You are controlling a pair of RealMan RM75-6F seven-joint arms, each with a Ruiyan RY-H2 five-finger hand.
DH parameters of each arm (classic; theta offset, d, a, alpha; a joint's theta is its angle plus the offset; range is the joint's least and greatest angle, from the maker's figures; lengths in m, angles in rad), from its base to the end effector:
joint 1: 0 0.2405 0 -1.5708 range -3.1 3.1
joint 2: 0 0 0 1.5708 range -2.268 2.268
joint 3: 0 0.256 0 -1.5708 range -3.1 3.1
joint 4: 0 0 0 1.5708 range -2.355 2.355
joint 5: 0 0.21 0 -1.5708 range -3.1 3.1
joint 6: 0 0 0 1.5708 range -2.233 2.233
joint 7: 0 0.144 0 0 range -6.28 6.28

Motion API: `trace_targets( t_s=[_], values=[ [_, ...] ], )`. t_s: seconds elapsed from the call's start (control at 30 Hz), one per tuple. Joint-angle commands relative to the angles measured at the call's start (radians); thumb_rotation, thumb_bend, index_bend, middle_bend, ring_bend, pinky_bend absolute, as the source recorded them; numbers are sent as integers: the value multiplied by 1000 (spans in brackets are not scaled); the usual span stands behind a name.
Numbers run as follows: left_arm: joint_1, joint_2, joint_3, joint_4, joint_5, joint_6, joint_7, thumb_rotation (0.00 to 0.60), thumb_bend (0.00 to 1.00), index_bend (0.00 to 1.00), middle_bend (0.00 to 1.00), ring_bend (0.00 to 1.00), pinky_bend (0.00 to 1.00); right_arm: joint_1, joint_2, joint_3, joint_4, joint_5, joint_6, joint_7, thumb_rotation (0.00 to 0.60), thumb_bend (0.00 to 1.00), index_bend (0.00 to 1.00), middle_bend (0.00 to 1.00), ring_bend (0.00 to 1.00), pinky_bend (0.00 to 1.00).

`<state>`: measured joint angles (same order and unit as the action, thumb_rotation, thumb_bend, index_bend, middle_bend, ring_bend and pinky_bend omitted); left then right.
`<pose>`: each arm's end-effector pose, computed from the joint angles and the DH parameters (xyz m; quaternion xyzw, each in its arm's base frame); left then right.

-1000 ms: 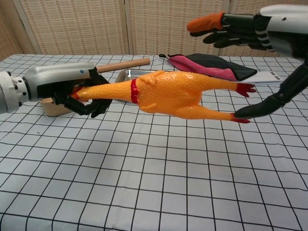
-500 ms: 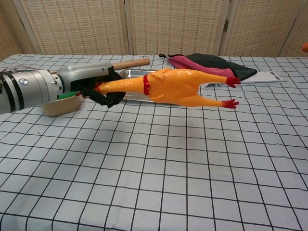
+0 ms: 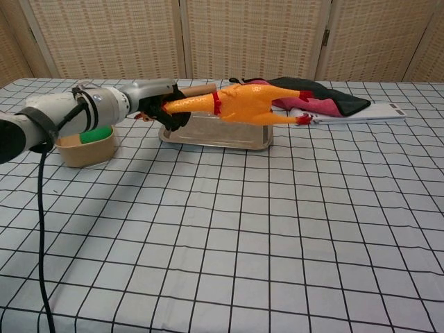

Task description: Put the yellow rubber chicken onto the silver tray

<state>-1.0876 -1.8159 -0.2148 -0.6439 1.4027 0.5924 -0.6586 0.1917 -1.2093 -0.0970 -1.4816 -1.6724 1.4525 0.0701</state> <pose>-0.1152 0.4721 -0.0484 -0.6986 -0.4929 -0.4121 0.3150 -0.3009 -0.1802 0.1085 0.6923 -0.3745 0.3942 0.4744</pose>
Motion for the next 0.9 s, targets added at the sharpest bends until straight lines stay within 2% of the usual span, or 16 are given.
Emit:
trace_targets(
  t_s=[0.03,0.1,0.2,0.33,0.4,0.43,0.47,0.5,0.53,0.6,0.63,0.9],
  values=[
    [-86,-116,25,208,38,-100,-160,600,843,770,663,447,409,-5,1,10,6,19,-8,2,600,61,0,0,0,0],
    [-97,-141,34,262,47,-107,-195,600,828,752,652,447,409,-5,4,19,4,29,-11,-1,600,60,0,0,0,0],
    [-104,-174,44,322,56,-94,-249,600,762,654,587,429,409,-3,10,29,-3,34,-13,-4,600,61,0,0,0,0],
    [-102,-202,71,375,79,-59,-291,600,633,368,414,337,397,-6,15,30,-6,29,-13,4,600,61,0,0,0,0],
    [-100,-213,86,399,90,-47,-280,600,582,223,346,276,355,-7,18,30,-5,27,-14,15,600,60,0,0,0,0],
    [-102,-219,96,412,97,-49,-267,600,542,113,277,216,312,-9,19,30,-3,27,-13,22,600,60,0,0,0,0],
    [-102,-220,98,415,98,-50,-263,600,522,76,238,183,292,-9,19,30,-2,26,-13,23,600,60,0,0,0,0],
    [-102,-221,98,417,98,-51,-261,600,511,55,208,157,277,-10,19,30,-2,26,-13,24,600,60,0,0,0,0],
    [-103,-222,100,419,98,-51,-257,600,485,17,130,96,239,-10,19,30,-1,26,-13,26,600,60,0,0,0,0],
    [-106,-228,104,436,99,-55,-228,600,450,0,20,12,181,-12,22,29,0,23,-13,32,600,61,0,0,0,0],
    [-110,-236,98,458,92,-37,-195,600,444,0,0,0,161,-13,29,22,-3,18,-15,45,600,60,0,0,0,0],
    [-112,-241,49,472,32,14,-57,600,443,0,0,0,105,-14,51,14,-7,4,-25,81,600,60,0,0,0,0]
  ],
)
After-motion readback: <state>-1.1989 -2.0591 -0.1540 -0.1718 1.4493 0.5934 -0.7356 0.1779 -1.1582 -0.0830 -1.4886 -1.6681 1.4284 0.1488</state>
